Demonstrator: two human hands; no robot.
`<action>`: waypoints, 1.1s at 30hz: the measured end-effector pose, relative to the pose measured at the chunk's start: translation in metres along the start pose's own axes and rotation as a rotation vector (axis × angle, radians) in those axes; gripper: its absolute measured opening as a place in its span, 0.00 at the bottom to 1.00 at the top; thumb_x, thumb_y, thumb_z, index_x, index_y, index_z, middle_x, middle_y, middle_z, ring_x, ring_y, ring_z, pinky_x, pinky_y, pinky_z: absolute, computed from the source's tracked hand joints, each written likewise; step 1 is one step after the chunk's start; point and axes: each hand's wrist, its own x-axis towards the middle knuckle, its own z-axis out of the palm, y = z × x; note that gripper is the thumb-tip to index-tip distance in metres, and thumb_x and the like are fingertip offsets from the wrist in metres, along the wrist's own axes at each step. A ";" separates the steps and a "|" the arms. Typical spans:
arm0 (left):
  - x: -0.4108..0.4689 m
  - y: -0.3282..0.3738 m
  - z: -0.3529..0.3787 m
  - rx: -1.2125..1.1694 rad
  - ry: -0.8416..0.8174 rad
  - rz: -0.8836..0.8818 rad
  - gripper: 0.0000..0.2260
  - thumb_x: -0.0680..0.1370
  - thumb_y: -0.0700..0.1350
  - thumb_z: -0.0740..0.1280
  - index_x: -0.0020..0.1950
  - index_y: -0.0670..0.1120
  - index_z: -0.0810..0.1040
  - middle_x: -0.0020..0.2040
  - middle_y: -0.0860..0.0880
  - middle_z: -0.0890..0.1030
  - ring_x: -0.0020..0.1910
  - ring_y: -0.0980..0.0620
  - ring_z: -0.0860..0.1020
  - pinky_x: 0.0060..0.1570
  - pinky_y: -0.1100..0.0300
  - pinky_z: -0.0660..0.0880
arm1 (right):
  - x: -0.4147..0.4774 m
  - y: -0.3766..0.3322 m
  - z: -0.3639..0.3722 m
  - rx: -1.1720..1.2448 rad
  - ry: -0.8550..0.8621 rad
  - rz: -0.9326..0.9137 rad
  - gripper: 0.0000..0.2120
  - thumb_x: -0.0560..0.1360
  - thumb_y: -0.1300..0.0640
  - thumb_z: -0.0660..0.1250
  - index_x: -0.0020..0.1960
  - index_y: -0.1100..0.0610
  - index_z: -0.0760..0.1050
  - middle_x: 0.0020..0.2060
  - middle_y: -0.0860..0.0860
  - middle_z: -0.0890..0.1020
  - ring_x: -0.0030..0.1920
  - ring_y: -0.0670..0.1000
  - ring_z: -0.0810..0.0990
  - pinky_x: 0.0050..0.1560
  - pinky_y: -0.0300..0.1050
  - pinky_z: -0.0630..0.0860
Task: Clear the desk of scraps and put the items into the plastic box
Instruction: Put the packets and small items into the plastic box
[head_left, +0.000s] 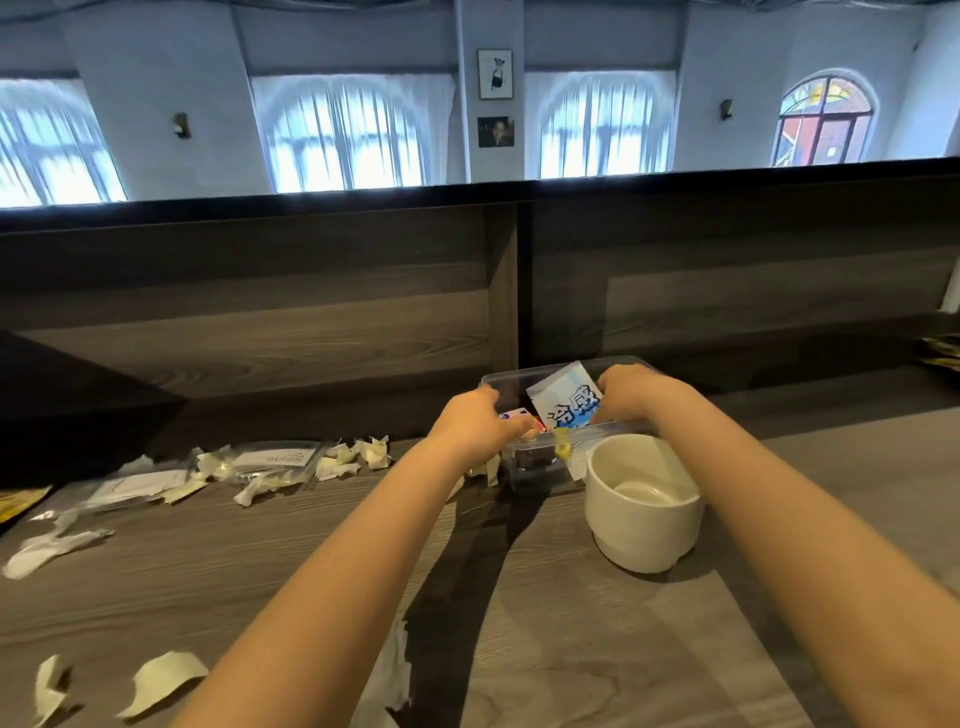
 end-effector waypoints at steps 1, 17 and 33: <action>0.000 0.000 0.000 -0.003 -0.001 0.000 0.30 0.77 0.53 0.65 0.75 0.45 0.59 0.73 0.45 0.65 0.70 0.46 0.67 0.64 0.54 0.69 | -0.001 -0.001 -0.001 -0.067 0.040 0.004 0.25 0.71 0.50 0.72 0.65 0.56 0.71 0.57 0.54 0.79 0.57 0.54 0.77 0.55 0.50 0.76; -0.011 0.001 -0.029 0.081 0.040 0.071 0.24 0.79 0.50 0.62 0.74 0.46 0.62 0.71 0.46 0.69 0.68 0.48 0.69 0.62 0.56 0.69 | -0.027 -0.034 -0.020 -0.151 0.117 -0.211 0.18 0.79 0.53 0.62 0.68 0.54 0.71 0.64 0.56 0.73 0.63 0.57 0.73 0.62 0.52 0.73; -0.093 -0.128 -0.156 0.320 0.100 -0.194 0.17 0.78 0.49 0.64 0.65 0.45 0.72 0.61 0.46 0.76 0.58 0.47 0.75 0.55 0.56 0.72 | -0.098 -0.204 0.021 -0.038 0.095 -0.464 0.21 0.79 0.53 0.62 0.71 0.52 0.66 0.68 0.53 0.71 0.65 0.56 0.72 0.62 0.52 0.73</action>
